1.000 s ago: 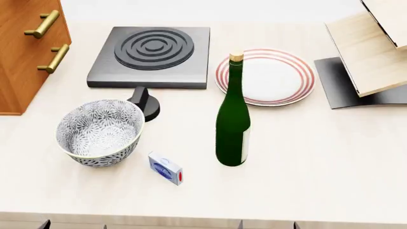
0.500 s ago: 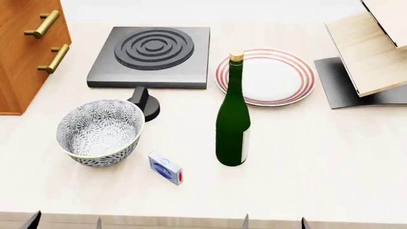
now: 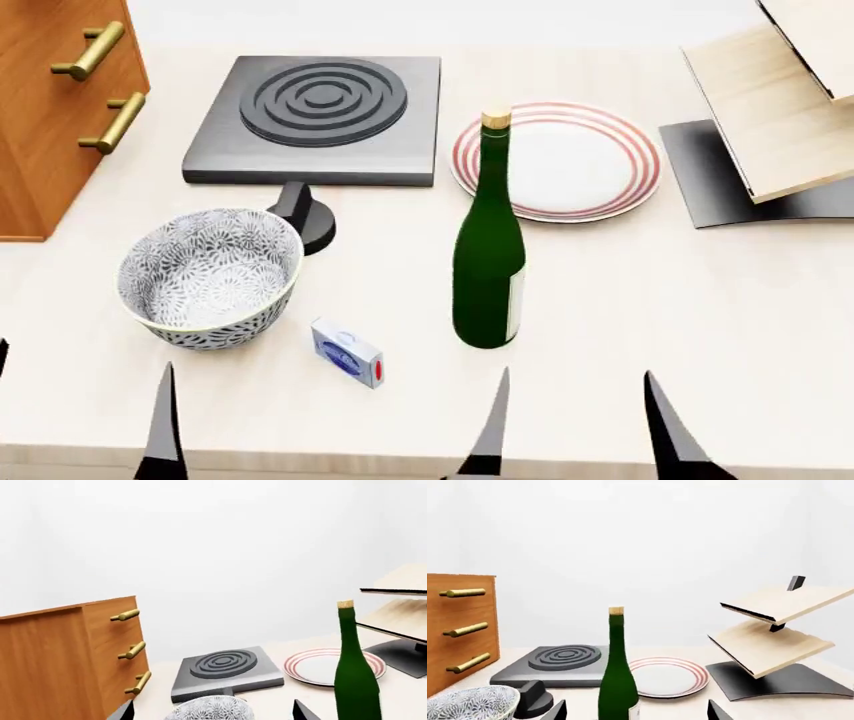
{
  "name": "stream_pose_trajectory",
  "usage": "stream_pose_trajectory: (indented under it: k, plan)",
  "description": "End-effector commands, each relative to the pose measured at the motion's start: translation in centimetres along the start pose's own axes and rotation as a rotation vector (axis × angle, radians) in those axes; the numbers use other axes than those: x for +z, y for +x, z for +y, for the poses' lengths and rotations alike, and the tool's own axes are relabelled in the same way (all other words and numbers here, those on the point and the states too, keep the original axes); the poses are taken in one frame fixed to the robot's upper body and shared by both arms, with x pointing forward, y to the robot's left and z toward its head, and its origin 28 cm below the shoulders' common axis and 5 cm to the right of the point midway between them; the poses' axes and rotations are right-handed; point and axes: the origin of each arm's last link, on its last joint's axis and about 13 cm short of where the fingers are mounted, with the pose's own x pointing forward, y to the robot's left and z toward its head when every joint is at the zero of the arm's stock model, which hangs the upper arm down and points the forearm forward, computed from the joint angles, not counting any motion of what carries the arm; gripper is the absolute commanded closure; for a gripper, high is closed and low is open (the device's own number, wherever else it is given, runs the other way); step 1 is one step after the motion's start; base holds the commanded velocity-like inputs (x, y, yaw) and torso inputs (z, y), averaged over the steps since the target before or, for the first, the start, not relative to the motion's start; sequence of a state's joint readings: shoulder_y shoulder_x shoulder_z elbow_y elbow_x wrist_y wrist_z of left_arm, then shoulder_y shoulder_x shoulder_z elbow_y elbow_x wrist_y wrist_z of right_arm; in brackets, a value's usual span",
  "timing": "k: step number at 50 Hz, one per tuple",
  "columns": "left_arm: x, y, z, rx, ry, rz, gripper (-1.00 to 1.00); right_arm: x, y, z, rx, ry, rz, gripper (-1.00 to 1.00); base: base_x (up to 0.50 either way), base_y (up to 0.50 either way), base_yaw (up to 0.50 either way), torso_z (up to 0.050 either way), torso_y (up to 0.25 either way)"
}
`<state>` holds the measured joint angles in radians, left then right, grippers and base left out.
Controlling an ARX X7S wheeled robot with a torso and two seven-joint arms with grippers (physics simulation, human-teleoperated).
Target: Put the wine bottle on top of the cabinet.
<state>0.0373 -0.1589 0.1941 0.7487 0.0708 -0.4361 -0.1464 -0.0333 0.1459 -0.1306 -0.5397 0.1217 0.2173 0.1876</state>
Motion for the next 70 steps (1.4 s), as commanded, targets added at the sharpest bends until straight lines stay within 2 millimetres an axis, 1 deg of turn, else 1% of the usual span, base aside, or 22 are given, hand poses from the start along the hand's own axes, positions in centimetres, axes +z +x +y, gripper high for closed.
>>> stream_pose_trajectory:
  k: [1, 8, 17, 27, 29, 30, 39, 70]
  plan:
    - [4.6, -0.9, 0.6, 0.016, -0.025, -0.153, -1.00, 4.6, -0.5, 0.6, 0.034, 0.009, -0.125, -1.00, 0.00, 0.00, 0.00, 0.000, 0.000]
    - [5.5, -1.1, 0.7, 0.028, -0.031, -0.201, -1.00, 6.3, -0.8, 0.9, 0.050, 0.022, -0.170, -1.00, 0.00, 0.00, 0.00, 0.000, 0.000]
    - [5.8, -1.2, 0.5, 0.022, -0.052, -0.242, -1.00, 7.4, -1.0, 1.0, 0.056, 0.040, -0.200, -1.00, 0.00, 0.00, 0.00, 0.000, 0.000]
    - [5.8, -1.2, 0.4, 0.016, -0.051, -0.242, -1.00, 7.2, -1.0, 1.0, 0.060, 0.039, -0.197, -1.00, 0.00, 0.00, 0.00, 0.000, 0.000]
    - [5.8, -1.2, 0.3, 0.013, -0.052, -0.243, -1.00, 6.9, -0.9, 1.1, 0.068, 0.020, -0.177, -1.00, 0.00, 0.00, 0.00, 0.000, 0.000]
    - [5.8, -1.2, 0.3, 0.012, -0.051, -0.244, -1.00, 7.0, -0.8, 1.1, 0.043, -0.010, -0.178, -1.00, 0.00, 0.00, 0.00, 0.000, 0.000]
    - [5.8, -1.2, 0.3, 0.014, -0.050, -0.242, -1.00, 7.1, -0.9, 0.9, 0.040, 0.025, -0.178, -1.00, 0.02, 0.00, 0.00, 0.000, 0.000]
    - [5.9, -1.2, 0.2, 0.007, -0.049, -0.248, -1.00, 7.1, -1.0, 0.8, 0.032, 0.045, -0.172, -1.00, 0.48, 0.00, 0.00, 0.000, 0.000]
